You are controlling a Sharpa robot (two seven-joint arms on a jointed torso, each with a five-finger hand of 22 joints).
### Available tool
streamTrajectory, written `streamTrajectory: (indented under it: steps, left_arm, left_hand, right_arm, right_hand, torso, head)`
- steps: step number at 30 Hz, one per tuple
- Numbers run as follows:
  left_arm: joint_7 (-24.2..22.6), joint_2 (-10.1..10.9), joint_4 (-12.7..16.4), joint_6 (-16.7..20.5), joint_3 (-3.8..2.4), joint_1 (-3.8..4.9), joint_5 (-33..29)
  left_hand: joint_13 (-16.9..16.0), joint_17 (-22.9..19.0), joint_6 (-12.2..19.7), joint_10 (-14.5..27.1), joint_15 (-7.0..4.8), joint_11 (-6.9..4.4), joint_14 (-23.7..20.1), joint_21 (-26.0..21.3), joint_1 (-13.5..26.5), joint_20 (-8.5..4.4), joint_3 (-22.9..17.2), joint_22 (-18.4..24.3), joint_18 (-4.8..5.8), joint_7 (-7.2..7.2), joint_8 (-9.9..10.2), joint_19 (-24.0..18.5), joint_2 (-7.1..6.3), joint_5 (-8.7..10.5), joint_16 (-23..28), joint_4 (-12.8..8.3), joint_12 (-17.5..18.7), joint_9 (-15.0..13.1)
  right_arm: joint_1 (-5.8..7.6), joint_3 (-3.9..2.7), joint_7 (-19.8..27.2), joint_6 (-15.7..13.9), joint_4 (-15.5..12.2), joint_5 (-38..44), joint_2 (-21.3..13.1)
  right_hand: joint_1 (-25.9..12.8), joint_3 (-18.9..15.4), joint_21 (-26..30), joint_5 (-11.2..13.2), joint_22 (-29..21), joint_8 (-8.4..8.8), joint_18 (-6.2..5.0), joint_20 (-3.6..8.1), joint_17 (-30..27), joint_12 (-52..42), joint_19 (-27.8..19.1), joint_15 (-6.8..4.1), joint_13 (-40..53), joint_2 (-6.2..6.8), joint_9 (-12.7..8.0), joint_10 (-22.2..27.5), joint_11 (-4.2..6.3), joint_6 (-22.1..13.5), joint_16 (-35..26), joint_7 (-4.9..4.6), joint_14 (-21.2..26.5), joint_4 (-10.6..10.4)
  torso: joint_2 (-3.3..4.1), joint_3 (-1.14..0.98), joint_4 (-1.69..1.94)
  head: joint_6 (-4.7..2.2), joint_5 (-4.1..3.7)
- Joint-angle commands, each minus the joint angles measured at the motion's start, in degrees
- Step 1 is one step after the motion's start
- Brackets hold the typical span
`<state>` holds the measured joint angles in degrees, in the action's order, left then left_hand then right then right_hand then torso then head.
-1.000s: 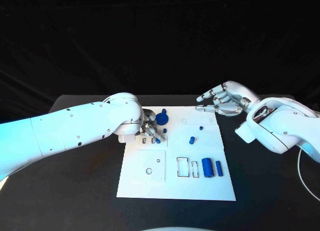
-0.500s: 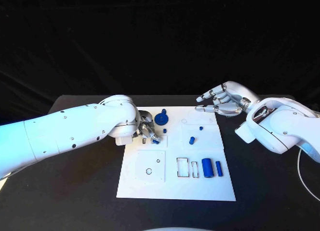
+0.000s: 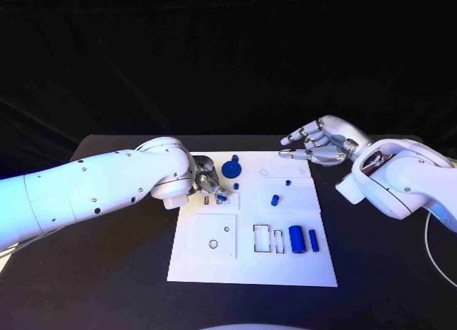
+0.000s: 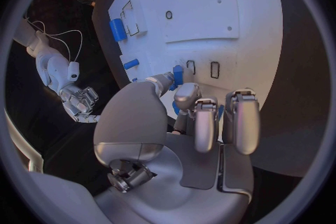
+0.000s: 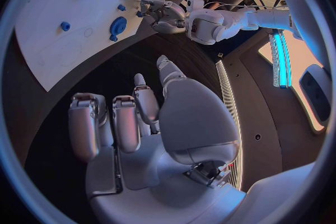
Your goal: Assemble the parts on the task board
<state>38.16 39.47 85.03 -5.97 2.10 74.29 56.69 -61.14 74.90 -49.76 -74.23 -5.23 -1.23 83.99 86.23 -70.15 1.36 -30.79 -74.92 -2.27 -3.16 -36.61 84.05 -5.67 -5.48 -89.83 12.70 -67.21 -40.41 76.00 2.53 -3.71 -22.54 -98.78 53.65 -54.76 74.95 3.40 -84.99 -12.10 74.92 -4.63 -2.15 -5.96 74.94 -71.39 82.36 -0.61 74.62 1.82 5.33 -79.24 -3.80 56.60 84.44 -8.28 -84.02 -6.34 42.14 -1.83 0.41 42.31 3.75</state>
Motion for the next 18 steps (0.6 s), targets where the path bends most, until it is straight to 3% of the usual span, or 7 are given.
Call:
streamTrajectory:
  steps: [1, 8, 18]
  left_arm:
    - [-0.7, 0.0, 0.2, 1.0, -0.03, -0.25, 3.1]
    - [-0.5, -0.3, -0.4, -1.0, -0.03, -0.87, 7.6]
    - [-0.3, -0.4, -0.6, -3.2, -0.03, -1.78, 8.9]
  left_hand:
    - [0.0, 15.1, 0.1, -0.4, 0.49, -0.09, 6.0, -0.2, 0.6, 0.18, -10.5, -8.7, 0.84, 0.26, -0.3, 3.5, -0.08, -0.13, -0.2, -10.1, 0.1, -0.1]
    - [-0.1, 15.1, 0.1, -0.5, 0.48, -0.1, 6.0, -0.1, 0.7, 0.17, -10.6, -8.9, 0.88, 0.26, -0.3, 3.6, -0.15, -0.13, -0.2, -10.2, 0.1, -0.1]
    - [-0.1, 15.1, 0.1, -0.5, 0.48, -0.1, 6.0, 0.0, 0.8, 0.17, -10.8, -9.0, 0.9, 0.26, -0.3, 3.6, -0.24, -0.11, -0.2, -10.4, 0.1, -0.2]
  right_arm:
    - [-0.05, 0.0, 0.4, 0.5, 0.0, -0.1, 0.0]
    - [-0.05, 0.0, 0.2, 0.6, 0.0, 0.9, 0.0]
    - [-0.07, 0.0, 0.2, 0.6, -0.1, 1.6, 0.0]
  right_hand:
    - [0.0, -0.4, 0.3, -0.3, 4.6, -0.18, -0.47, 0.19, 3.6, 0.0, -0.4, -0.03, -0.1, -0.49, 0.0, 0.0, 0.32, 0.4, -0.4, -0.14, -3.6, -0.1]
    - [-0.1, -0.5, 0.4, -0.3, 4.5, -0.17, -0.48, 0.19, 3.6, 0.0, -0.4, -0.03, -0.1, -0.56, 0.0, 0.0, 0.32, 0.4, -0.4, -0.14, -3.6, -0.2]
    - [-0.1, -0.5, 0.4, -0.3, 4.5, -0.17, -0.48, 0.19, 3.6, 0.0, -0.4, -0.03, -0.1, -0.56, 0.0, 0.0, 0.32, 0.4, -0.4, -0.14, -3.6, -0.2]
  torso:
    - [0.02, 0.06, -0.01]
    - [-0.04, -0.01, -0.12]
    - [-0.02, 0.01, -0.12]
  head:
    - [0.09, 0.06]
    - [0.16, 0.32]
    - [0.24, 0.47]
